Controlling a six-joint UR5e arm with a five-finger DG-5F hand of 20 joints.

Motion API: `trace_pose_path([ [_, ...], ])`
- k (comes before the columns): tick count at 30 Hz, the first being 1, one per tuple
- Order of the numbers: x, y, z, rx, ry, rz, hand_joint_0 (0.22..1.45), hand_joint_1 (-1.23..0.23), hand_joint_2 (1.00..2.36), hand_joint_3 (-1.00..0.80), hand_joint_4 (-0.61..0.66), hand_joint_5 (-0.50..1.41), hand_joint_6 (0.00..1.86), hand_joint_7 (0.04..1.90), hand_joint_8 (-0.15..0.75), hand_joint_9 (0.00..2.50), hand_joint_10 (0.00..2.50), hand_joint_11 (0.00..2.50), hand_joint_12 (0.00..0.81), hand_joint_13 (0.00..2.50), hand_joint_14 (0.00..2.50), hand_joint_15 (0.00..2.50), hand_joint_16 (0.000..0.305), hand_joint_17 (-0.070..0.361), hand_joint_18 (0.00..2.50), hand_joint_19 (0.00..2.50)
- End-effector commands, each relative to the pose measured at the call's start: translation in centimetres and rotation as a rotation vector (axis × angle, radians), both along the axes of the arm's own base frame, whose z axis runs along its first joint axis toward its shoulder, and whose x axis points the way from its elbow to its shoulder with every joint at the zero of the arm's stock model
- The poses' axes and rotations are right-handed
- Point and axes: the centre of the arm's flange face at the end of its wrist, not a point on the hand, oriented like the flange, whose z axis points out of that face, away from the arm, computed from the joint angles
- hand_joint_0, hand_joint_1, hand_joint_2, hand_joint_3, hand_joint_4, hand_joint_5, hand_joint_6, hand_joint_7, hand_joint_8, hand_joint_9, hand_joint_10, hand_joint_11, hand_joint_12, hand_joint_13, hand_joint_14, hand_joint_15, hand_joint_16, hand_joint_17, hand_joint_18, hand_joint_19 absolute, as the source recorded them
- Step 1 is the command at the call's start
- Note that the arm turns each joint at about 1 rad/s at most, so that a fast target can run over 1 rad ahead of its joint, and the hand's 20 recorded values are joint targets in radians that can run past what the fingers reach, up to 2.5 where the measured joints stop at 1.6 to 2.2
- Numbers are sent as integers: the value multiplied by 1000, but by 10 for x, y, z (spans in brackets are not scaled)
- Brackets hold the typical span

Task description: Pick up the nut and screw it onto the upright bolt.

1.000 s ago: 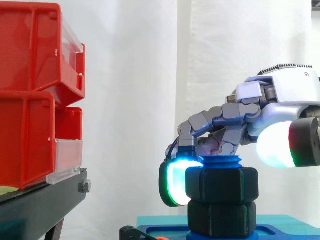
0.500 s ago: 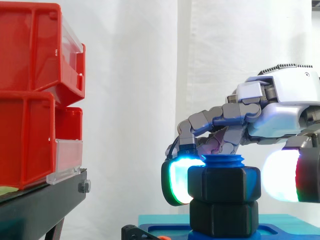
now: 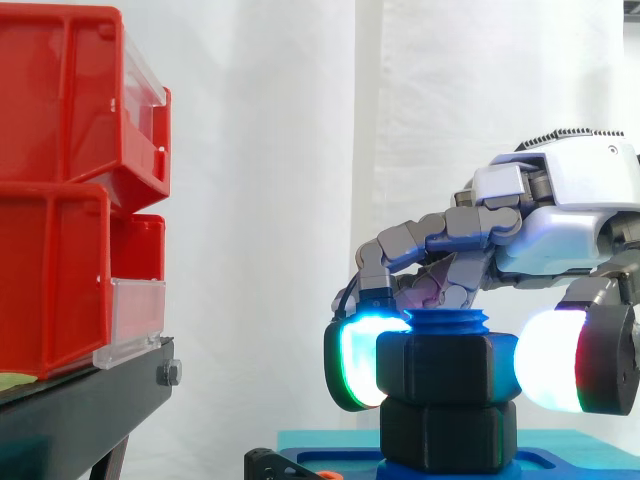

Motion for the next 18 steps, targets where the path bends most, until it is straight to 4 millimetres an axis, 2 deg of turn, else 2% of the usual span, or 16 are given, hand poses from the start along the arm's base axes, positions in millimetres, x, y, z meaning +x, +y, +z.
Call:
trace_pose_path([
  [1,0,0,0,0,-1,-1,525,-698,1001,-483,170,-72,611,1414,299,972,0,55,334,520,0,0,39,89,135,0],
  [7,1,0,0,0,-11,-1,472,-629,1000,-500,196,-58,513,1505,310,980,2,43,351,532,0,0,43,96,152,0],
  [8,1,0,2,0,-14,-1,462,-614,1000,-500,200,-67,502,1435,311,974,2,41,355,534,0,0,44,98,153,0],
  [12,1,0,2,0,-12,-1,420,-561,1000,-500,269,-125,504,952,310,940,0,0,375,521,0,0,49,109,153,0],
  [16,1,-3,2,0,-14,-4,397,-546,1000,-500,209,-169,502,727,300,844,0,0,386,490,0,0,53,119,117,0],
  [18,1,-4,2,0,-14,-5,393,-544,1000,-500,197,-185,502,675,294,798,0,0,384,458,0,0,53,120,98,0],
])
